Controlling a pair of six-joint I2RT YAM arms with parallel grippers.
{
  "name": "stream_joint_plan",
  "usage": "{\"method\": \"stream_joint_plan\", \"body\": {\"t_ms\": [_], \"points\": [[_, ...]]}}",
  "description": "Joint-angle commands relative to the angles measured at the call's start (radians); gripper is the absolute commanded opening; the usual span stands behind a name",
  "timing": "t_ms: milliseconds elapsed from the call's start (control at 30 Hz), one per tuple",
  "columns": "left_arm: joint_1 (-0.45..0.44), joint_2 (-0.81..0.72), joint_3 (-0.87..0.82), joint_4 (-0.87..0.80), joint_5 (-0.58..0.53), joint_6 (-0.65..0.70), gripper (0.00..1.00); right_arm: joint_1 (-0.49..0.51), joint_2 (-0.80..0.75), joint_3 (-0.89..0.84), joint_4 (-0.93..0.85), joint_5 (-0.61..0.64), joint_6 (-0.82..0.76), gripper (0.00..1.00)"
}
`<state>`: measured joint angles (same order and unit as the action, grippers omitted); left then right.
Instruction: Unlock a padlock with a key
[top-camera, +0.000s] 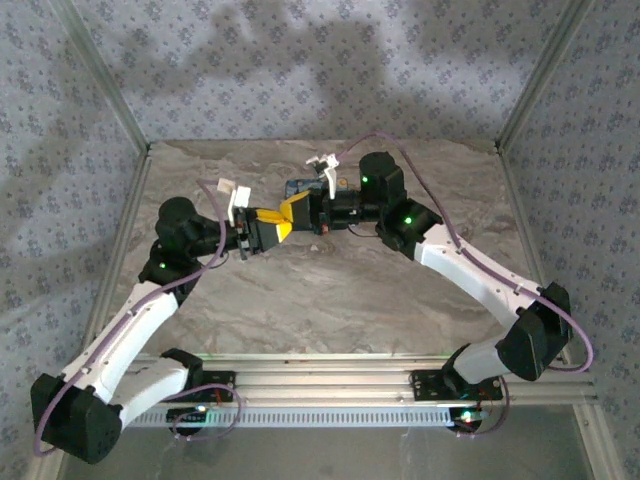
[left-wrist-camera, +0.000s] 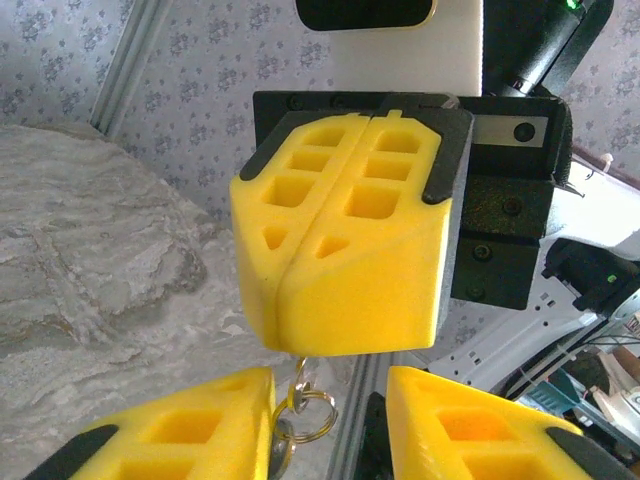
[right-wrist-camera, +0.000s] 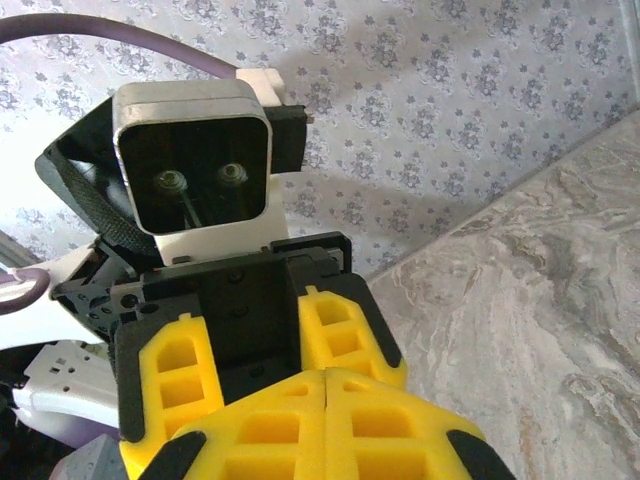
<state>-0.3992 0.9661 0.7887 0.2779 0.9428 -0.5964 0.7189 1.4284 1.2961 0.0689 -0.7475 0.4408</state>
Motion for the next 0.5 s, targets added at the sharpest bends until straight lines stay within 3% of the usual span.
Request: {"method": "stream_joint_plan", "body": {"t_ms": [0, 267, 467], "points": [[0.008, -0.018, 0.001, 0.001, -0.004, 0.011, 0.29, 0.008, -0.031, -0.014, 0.029, 0.012, 0.008, 0.0], [0.008, -0.017, 0.0, 0.0, -0.017, 0.0, 0.01, 0.019, -0.036, -0.038, 0.087, 0.036, 0.031, 0.0], [0.013, -0.026, 0.001, -0.012, -0.021, 0.0, 0.0, 0.026, -0.035, -0.043, 0.101, 0.05, 0.036, 0.0]]}}
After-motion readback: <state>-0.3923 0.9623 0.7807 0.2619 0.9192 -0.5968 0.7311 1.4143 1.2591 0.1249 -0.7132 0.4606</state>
